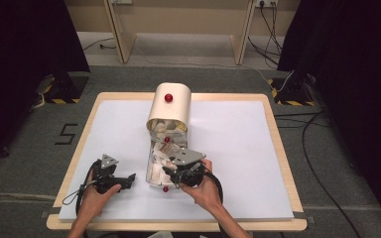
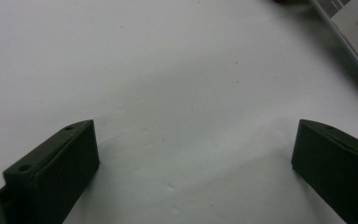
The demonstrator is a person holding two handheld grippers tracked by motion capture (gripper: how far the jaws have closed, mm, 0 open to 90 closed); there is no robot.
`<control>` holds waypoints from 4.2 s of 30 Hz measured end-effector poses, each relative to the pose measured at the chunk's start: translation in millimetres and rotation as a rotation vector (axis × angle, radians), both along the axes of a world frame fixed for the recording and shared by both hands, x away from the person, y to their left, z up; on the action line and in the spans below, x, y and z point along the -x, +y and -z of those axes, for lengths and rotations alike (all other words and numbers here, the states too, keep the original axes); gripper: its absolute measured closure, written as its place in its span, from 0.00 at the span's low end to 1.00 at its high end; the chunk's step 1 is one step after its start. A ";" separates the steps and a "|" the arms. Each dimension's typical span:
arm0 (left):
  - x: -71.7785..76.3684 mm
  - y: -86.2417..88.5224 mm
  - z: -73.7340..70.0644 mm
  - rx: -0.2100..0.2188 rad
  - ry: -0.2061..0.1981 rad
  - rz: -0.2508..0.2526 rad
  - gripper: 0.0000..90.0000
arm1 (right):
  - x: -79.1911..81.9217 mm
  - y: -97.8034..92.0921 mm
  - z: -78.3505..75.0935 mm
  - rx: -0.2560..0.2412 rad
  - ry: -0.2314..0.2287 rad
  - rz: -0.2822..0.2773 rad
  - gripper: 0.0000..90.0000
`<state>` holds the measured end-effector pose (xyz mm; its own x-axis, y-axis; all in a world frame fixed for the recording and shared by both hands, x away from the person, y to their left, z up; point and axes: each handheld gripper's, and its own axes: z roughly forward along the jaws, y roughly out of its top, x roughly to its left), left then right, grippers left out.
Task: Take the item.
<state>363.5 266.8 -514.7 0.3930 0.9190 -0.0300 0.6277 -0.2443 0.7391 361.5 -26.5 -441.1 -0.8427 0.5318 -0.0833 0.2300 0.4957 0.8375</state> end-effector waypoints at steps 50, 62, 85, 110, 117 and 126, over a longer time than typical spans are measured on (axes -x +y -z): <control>0.0 0.1 0.1 0.002 -0.001 0.000 0.00 | -7.8 -10.9 -3.6 -0.028 -0.056 -0.002 0.99; 0.1 0.2 0.1 0.002 -0.001 0.000 0.00 | -9.0 -24.0 -14.0 -0.074 -0.063 0.019 0.99; 0.1 0.2 0.0 0.001 0.000 0.001 0.00 | -6.4 -57.9 -33.0 -0.127 -0.096 0.081 0.99; 0.1 0.3 -0.1 -0.001 0.001 0.002 0.00 | -16.1 -118.7 -26.5 -0.126 -0.089 0.238 0.99; 0.1 0.3 0.0 -0.001 0.000 0.001 0.00 | -21.0 -149.4 -16.1 -0.112 -0.071 0.321 0.99; 0.1 0.4 -0.1 0.000 0.001 0.002 0.00 | -24.7 -162.2 -13.1 -0.111 -0.065 0.359 0.99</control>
<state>363.4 267.2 -514.6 0.3949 0.9182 -0.0302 0.6280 -0.2458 0.7383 386.2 -188.7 -428.0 -0.5960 0.8010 -0.0559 0.3173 0.2990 0.9000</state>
